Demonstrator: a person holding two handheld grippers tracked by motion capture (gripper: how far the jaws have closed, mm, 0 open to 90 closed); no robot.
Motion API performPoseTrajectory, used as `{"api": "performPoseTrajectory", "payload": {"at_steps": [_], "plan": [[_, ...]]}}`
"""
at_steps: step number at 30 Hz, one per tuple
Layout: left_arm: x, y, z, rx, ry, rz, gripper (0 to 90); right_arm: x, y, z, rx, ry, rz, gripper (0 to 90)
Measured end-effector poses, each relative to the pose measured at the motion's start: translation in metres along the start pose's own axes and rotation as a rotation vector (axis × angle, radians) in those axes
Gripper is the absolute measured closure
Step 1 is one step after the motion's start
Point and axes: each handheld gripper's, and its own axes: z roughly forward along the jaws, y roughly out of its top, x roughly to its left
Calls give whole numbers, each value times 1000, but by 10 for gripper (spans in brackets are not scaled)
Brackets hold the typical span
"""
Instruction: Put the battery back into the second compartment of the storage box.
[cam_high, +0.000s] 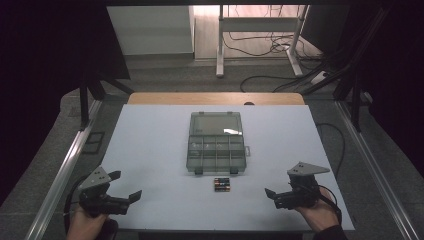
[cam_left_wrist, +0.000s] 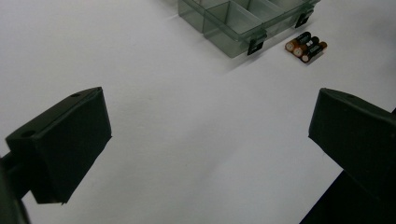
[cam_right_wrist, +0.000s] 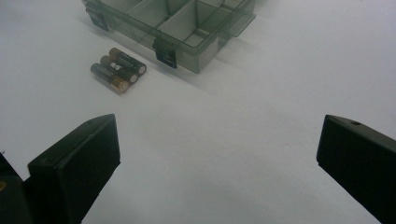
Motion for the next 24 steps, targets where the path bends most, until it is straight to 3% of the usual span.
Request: {"api": "performPoseTrajectory", "payload": {"at_steps": [7,16,24], "plan": [[0,0,0,-4,0,6,0,4,8,5,10,18,15,0],[-1,0,0,0,5,9,0,13,16,15,50,37,-41,2],[-2,0,0,8,17,19,0,25,24,27,90,81,-89,114]]}}
